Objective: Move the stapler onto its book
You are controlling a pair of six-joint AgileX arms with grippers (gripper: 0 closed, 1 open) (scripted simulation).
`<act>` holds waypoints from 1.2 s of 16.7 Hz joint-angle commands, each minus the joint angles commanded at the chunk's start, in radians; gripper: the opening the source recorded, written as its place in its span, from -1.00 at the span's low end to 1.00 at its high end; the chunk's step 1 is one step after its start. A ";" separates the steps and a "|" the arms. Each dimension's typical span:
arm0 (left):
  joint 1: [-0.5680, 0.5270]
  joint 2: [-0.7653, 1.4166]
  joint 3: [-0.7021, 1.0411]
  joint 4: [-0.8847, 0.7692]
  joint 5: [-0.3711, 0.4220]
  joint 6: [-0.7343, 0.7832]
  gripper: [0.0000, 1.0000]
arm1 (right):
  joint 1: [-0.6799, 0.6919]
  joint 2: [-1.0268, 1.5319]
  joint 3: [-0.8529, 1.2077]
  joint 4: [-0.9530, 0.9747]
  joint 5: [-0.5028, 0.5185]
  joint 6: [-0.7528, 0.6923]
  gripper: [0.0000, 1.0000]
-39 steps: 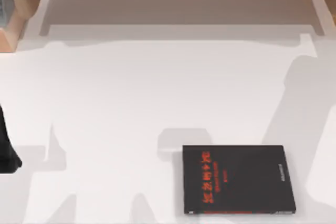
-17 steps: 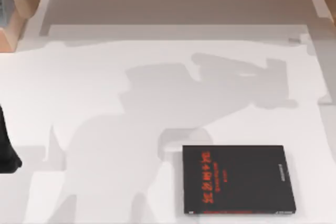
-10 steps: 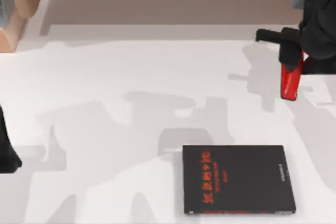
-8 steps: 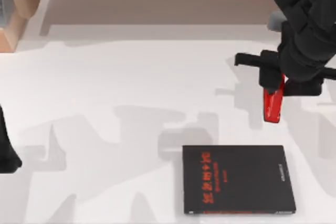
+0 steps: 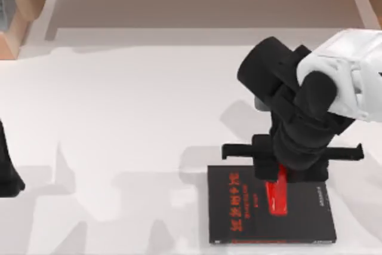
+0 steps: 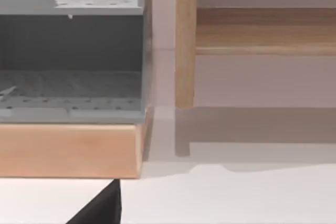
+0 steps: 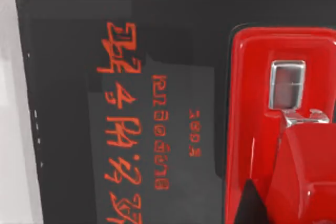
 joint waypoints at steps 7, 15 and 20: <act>0.000 0.000 0.000 0.000 0.000 0.000 1.00 | 0.007 0.005 -0.006 0.003 -0.001 0.006 -1.00; 0.000 0.000 0.000 0.000 0.000 0.000 1.00 | 0.009 0.044 -0.063 0.102 0.000 0.005 -1.00; 0.000 0.000 0.000 0.000 0.000 0.000 1.00 | 0.009 0.050 -0.073 0.118 0.000 0.005 -1.00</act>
